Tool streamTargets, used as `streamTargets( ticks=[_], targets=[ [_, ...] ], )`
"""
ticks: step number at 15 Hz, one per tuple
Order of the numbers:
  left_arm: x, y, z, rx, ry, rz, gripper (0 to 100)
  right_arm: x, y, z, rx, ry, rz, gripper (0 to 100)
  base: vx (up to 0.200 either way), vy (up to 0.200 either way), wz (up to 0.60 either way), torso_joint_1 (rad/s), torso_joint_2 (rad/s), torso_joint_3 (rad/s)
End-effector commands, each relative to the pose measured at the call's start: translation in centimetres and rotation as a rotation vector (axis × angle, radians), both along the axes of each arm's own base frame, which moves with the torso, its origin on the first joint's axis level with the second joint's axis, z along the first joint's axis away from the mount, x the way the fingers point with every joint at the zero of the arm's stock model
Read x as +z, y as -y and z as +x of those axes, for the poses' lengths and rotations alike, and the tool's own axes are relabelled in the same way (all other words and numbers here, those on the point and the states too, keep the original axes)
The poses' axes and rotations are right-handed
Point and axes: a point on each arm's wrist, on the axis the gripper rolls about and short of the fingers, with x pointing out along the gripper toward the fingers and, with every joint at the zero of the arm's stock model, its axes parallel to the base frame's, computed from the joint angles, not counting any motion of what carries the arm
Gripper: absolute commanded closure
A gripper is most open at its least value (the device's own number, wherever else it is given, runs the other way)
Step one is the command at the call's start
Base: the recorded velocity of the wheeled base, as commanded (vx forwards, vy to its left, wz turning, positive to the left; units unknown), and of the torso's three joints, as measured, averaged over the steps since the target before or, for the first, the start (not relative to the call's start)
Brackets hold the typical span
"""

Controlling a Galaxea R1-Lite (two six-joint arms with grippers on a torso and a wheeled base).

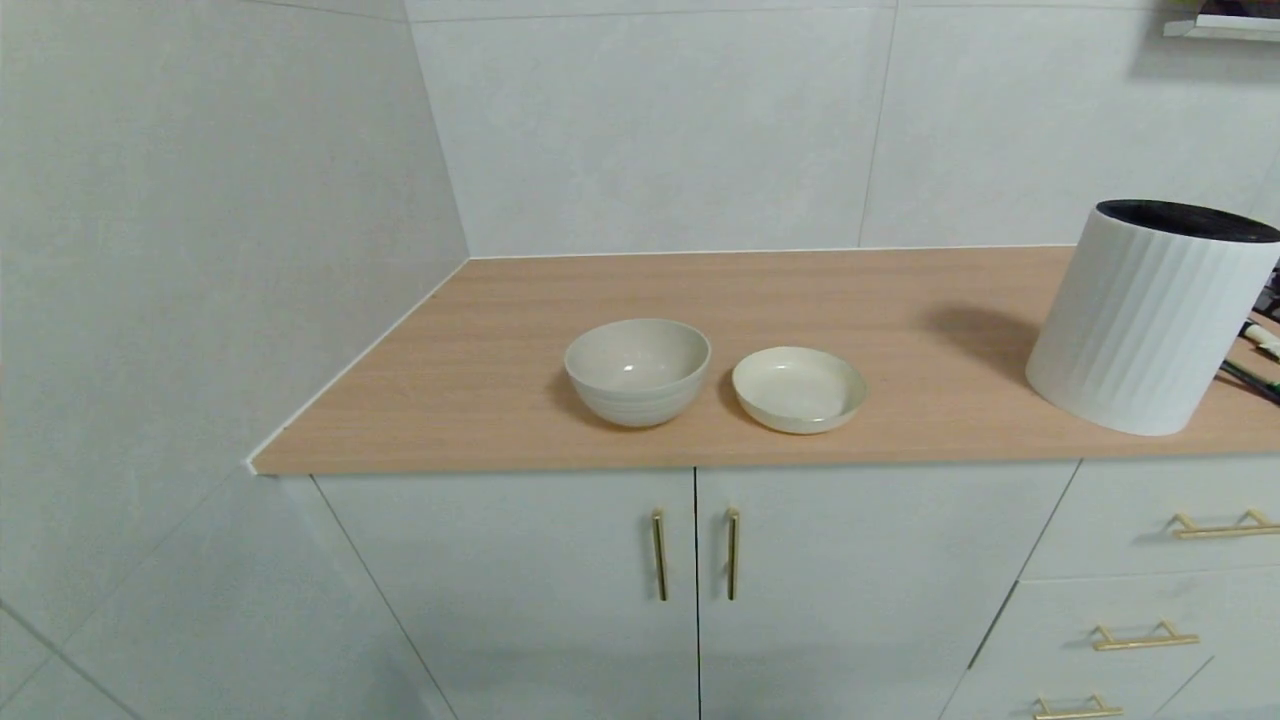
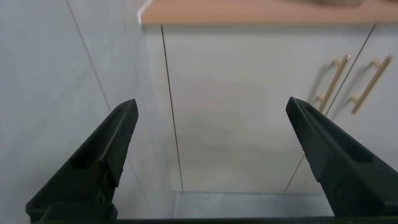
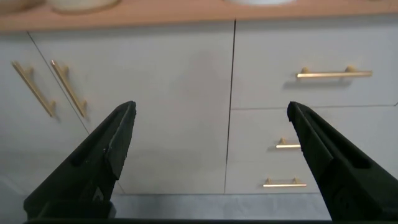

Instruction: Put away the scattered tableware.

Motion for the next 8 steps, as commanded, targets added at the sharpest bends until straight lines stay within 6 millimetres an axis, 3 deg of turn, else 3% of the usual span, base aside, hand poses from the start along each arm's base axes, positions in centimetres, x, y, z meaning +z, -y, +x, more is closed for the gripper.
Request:
streamTargets(
  ticks=[1, 8],
  targets=[
    [0.01, 0.00, 0.00, 0.000, 0.001, 0.000, 0, 0.00, 0.00, 0.01, -0.001, -0.001, 0.000, 0, 0.000, 0.000, 0.00, -0.198, 0.48, 0.286],
    [0.01, 0.00, 0.00, 0.000, 0.001, 0.000, 0, 0.00, 0.00, 0.01, 0.001, -0.001, 0.000, 0, 0.000, 0.000, 0.00, -0.176, 0.47, 0.294]
  ],
)
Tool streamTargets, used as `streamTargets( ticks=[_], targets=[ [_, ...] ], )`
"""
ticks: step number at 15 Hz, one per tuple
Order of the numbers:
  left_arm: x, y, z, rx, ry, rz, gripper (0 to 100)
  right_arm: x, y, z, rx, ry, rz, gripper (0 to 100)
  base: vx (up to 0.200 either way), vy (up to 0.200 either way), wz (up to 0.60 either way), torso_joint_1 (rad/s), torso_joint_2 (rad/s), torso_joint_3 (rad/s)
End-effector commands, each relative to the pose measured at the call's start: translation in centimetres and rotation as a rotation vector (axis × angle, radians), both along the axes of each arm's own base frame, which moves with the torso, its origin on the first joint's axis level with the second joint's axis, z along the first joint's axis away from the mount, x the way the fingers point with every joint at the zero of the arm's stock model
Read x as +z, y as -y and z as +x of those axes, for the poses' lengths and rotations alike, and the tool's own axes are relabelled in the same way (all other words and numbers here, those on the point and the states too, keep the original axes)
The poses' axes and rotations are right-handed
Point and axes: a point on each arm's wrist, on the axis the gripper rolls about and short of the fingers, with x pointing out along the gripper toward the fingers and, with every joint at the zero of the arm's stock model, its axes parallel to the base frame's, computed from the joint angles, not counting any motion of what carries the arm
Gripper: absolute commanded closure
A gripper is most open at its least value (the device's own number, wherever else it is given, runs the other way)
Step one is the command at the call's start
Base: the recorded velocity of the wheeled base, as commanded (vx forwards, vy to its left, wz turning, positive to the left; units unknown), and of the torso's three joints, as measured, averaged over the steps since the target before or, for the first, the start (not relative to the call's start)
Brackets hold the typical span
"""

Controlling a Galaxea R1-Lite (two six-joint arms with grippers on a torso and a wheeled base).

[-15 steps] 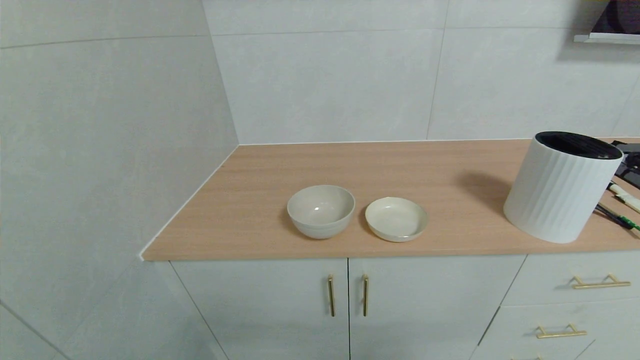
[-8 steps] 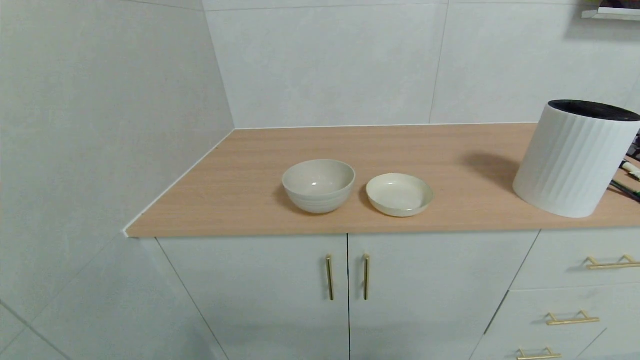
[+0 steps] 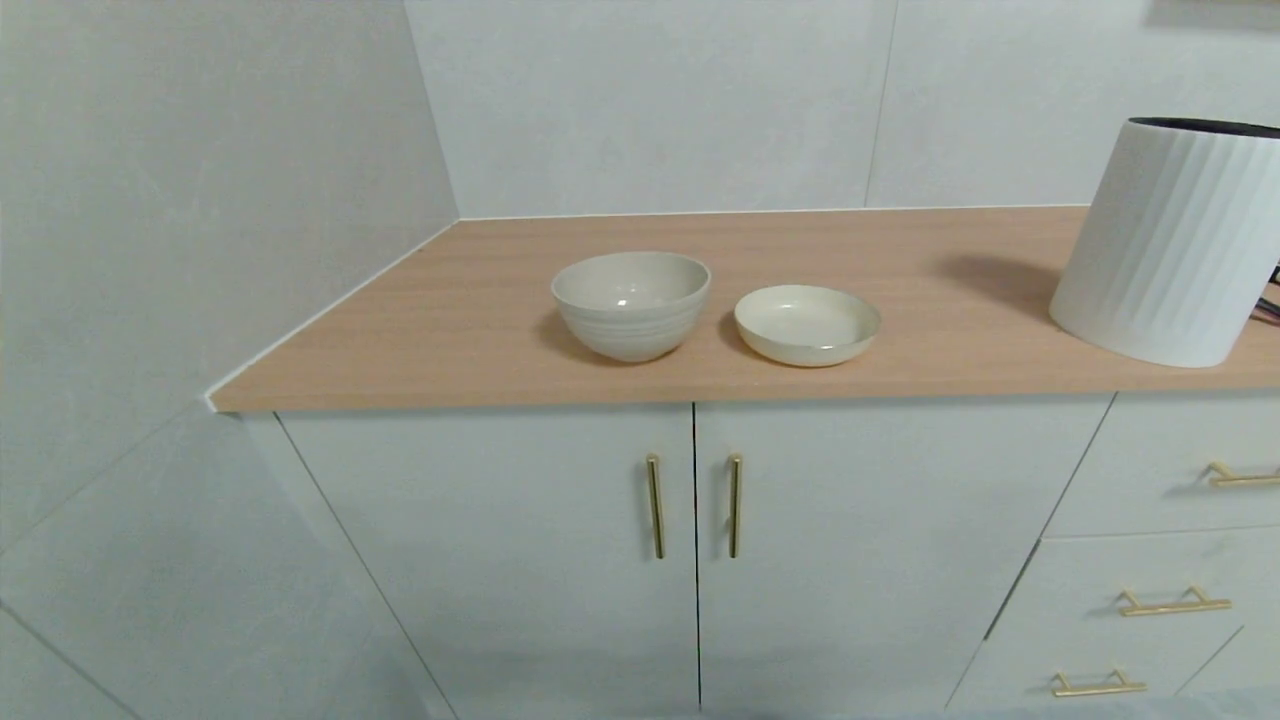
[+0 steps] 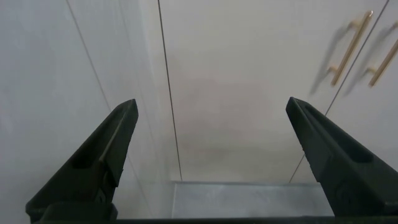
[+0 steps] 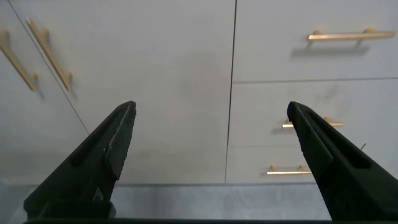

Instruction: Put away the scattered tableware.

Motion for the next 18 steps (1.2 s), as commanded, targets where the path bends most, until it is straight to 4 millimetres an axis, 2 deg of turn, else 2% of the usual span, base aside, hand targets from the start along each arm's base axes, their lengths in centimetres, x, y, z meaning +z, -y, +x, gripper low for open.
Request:
streamTargets(
  ticks=[1, 8, 18],
  targets=[
    [0.04, 0.00, 0.00, 0.000, 0.002, 0.000, 0, 0.00, 0.00, 0.01, -0.001, -0.001, 0.000, 0, 0.000, 0.000, 0.00, -0.149, 0.46, 0.305],
    [0.02, 0.00, 0.00, 0.000, 0.001, 0.000, 0, 0.00, 0.00, 0.01, -0.001, -0.001, 0.000, 0, 0.000, 0.000, 0.00, -0.100, 0.39, 0.284],
    [0.02, 0.00, 0.00, 0.000, 0.001, -0.001, 0, 0.00, 0.00, 0.01, -0.001, -0.001, -0.005, 0, 0.000, 0.000, 0.00, -0.005, 0.02, 0.009]
  ],
)
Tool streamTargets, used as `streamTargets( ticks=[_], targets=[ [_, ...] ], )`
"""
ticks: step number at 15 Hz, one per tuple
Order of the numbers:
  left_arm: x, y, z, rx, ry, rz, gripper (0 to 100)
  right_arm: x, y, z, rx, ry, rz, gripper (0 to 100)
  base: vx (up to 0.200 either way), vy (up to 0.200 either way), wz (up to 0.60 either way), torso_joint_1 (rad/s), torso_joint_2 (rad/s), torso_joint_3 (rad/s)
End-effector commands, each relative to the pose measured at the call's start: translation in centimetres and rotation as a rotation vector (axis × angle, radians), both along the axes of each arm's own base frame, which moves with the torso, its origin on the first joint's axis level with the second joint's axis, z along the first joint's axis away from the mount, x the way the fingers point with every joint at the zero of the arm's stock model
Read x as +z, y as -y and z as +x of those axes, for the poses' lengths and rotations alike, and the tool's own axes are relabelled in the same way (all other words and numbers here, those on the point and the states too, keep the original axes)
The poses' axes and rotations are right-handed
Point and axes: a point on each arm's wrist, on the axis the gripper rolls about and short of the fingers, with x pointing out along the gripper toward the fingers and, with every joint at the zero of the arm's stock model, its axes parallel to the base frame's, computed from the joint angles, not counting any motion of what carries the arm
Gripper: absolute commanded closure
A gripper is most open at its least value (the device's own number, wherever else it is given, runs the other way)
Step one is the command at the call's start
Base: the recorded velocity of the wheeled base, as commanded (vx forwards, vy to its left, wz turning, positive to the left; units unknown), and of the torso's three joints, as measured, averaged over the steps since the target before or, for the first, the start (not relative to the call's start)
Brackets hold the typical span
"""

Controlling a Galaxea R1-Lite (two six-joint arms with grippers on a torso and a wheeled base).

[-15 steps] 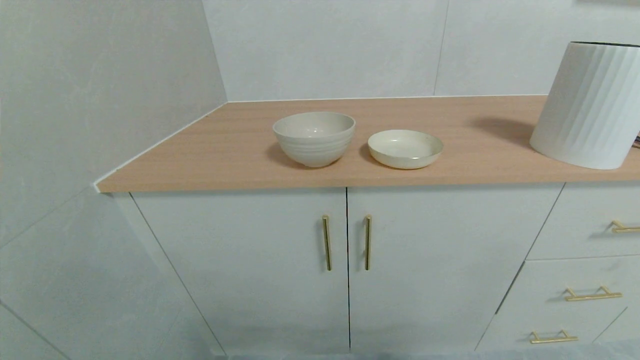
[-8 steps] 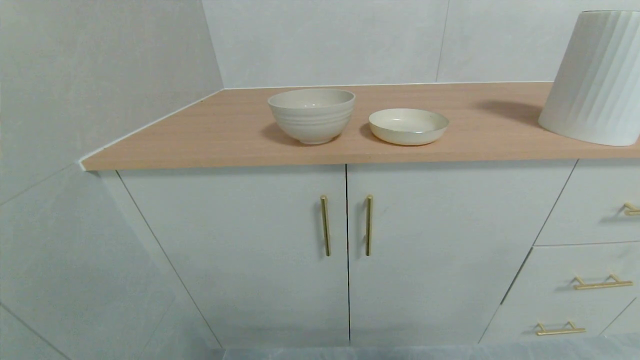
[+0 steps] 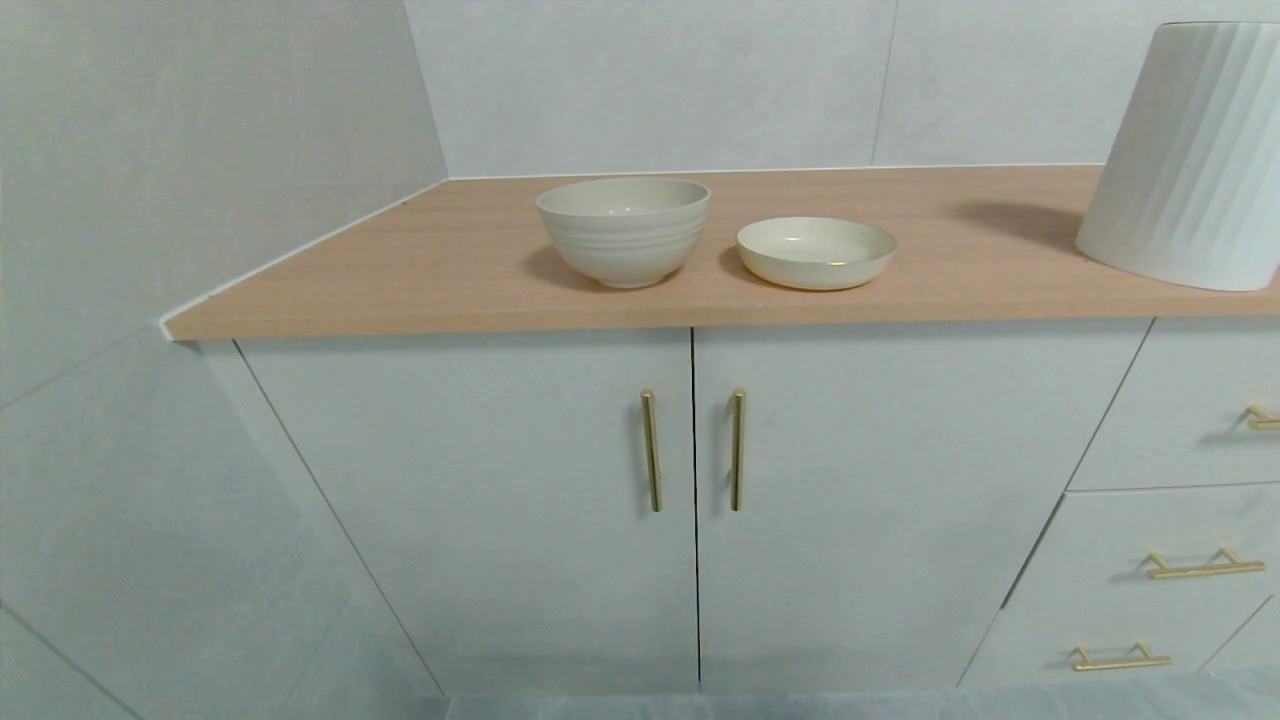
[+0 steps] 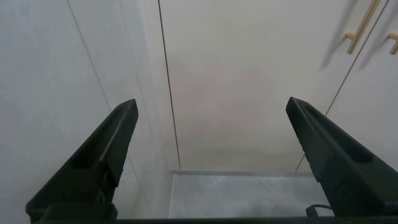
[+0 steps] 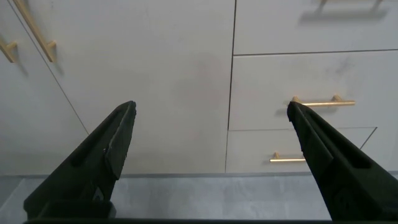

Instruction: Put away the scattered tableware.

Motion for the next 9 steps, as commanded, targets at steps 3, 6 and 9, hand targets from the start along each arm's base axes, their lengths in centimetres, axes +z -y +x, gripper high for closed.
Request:
streamTargets(
  ticks=[3, 6, 9],
  targets=[
    [0.0, 0.0, 0.0, 0.000, 0.000, 0.000, 0, 1.8, 0.0, -0.4, 0.003, 0.088, -0.034, 0, 0.000, 0.000, 0.00, 0.000, 0.00, 0.000],
    [0.0, 0.0, 0.0, 0.000, 0.000, 0.000, 0, 4.3, -0.2, -0.1, 0.092, 0.016, -0.033, 0, 0.000, 0.000, 0.00, 0.000, 0.00, 0.000],
    [0.0, 0.0, 0.0, 0.000, 0.000, 0.000, 0, 5.2, -0.4, 2.0, 0.184, -0.155, -0.011, 0, 0.000, 0.000, 0.00, 0.000, 0.00, 0.000]
  ],
)
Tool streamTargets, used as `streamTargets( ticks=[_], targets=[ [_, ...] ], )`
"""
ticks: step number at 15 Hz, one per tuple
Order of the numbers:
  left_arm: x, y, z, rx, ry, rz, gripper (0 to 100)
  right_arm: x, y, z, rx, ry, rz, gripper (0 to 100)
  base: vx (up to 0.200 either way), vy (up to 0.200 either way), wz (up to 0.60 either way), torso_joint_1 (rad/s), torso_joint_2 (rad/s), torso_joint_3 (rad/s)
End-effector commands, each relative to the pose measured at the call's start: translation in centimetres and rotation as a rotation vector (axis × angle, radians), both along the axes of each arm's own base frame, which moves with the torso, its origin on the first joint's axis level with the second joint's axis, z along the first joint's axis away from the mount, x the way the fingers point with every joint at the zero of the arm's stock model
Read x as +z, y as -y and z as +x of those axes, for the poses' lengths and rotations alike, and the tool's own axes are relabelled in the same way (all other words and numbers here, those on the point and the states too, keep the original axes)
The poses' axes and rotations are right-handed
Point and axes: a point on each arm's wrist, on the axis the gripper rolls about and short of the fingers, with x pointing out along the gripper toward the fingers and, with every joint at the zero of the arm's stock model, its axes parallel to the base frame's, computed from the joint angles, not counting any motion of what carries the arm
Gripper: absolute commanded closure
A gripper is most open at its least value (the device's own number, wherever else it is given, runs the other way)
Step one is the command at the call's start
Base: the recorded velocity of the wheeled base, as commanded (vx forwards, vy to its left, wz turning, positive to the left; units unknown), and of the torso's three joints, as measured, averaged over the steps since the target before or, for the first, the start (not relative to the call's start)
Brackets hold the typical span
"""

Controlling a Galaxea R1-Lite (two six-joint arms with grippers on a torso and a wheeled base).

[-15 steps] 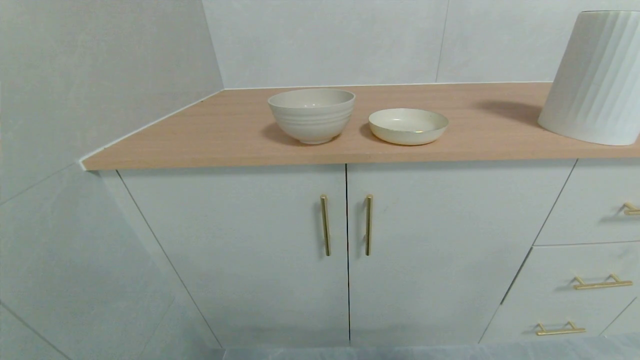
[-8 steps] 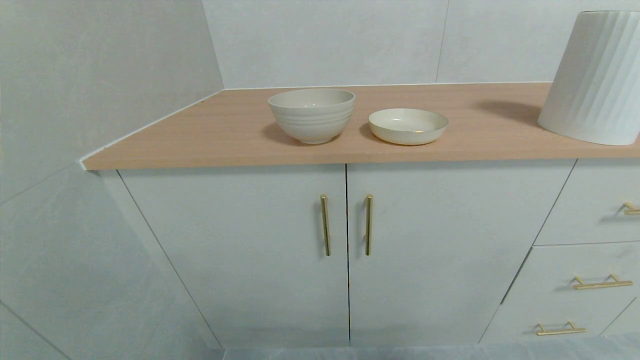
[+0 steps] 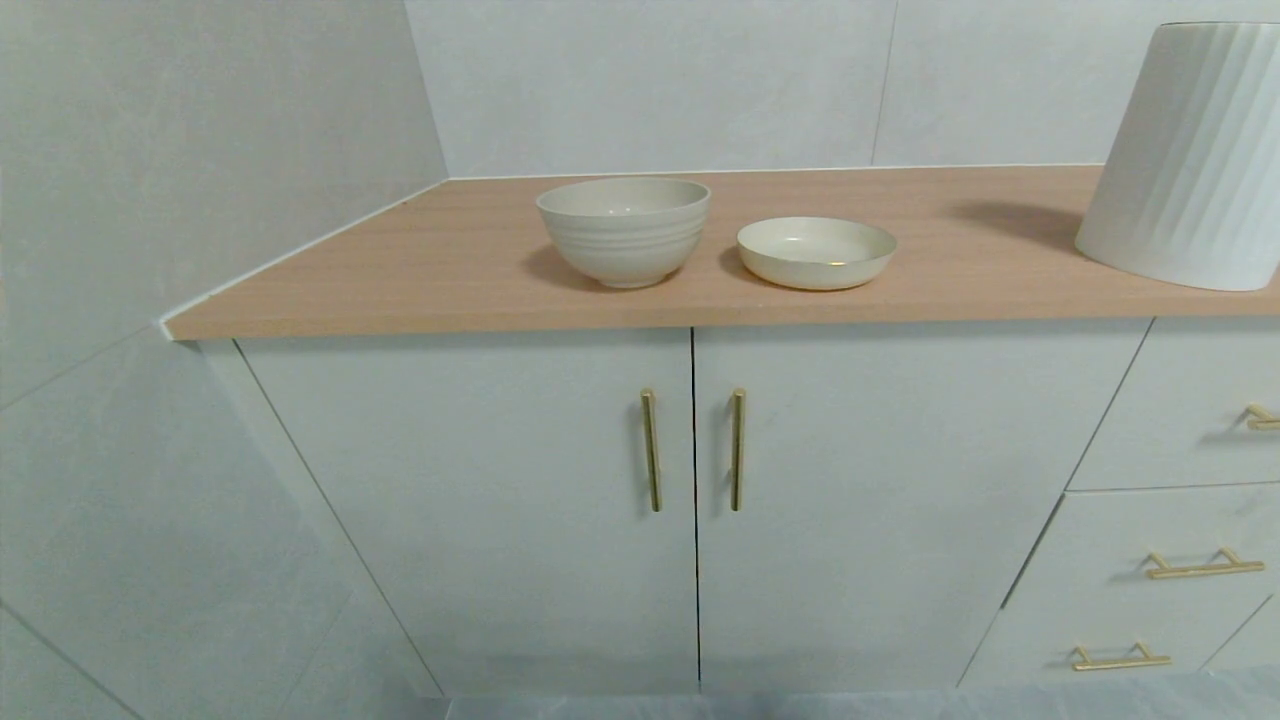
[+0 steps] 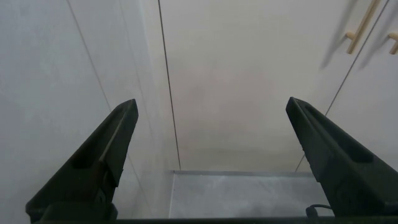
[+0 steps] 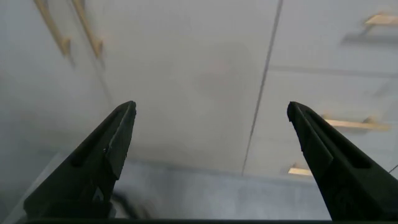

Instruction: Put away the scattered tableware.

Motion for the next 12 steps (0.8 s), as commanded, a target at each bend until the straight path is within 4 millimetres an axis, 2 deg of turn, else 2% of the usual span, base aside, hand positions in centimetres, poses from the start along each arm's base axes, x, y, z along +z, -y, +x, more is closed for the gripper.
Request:
streamTargets(
  ticks=[1, 5, 9, 12],
  targets=[
    [0.0, 0.0, 0.0, 0.000, -0.002, 0.000, 0, 0.7, -0.1, 3.4, 0.055, -0.259, 0.006, 0, 0.000, 0.000, 0.00, 0.000, 0.00, 0.000],
    [0.0, 0.0, 0.0, 0.000, 0.000, 0.000, 0, 2.5, -1.0, 7.3, 0.269, -0.266, 0.052, 0, 0.000, 0.000, 0.00, 0.000, 0.00, 0.000],
    [0.0, 0.0, 0.0, 0.000, 0.000, 0.000, 0, 3.7, -2.3, 13.2, 0.316, -0.380, 0.044, 0, 0.000, 0.000, 0.00, 0.000, 0.00, 0.000],
    [0.0, 0.0, 0.0, 0.000, 0.000, 0.000, 0, 3.7, -3.9, 16.7, 0.371, -0.423, 0.023, 0, 0.000, 0.000, 0.00, 0.000, 0.00, 0.000]
  ],
)
